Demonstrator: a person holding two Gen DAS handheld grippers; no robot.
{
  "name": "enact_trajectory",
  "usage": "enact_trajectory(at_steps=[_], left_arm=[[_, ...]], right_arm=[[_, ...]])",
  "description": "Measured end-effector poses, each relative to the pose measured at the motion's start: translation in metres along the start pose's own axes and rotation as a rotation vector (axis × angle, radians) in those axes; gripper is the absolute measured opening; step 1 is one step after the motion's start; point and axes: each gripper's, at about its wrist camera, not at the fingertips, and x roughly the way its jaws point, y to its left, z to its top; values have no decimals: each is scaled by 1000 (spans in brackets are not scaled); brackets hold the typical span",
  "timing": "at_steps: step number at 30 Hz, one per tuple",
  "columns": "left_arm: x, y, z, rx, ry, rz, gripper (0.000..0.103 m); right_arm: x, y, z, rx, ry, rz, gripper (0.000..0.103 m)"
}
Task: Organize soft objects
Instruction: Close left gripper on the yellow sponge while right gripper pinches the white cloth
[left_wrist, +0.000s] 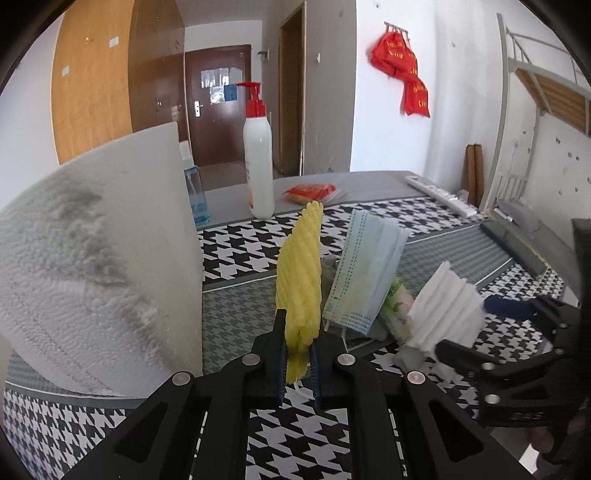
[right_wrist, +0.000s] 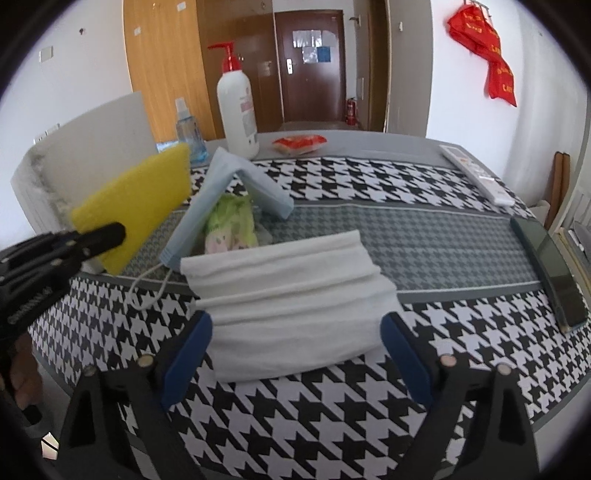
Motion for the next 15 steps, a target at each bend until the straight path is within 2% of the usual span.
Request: enact_trajectory(at_steps=[8, 13, 15], left_arm=[[-22, -1, -6, 9, -53, -39, 11], [-33, 2, -8, -4, -74, -46, 11], [-36, 3, -9, -7, -80, -50, 11]], right_arm=[[11, 1, 0, -15, 65, -55, 85], [13, 1, 0, -23, 74, -64, 84], [14, 2, 0, -31, 77, -63, 81]])
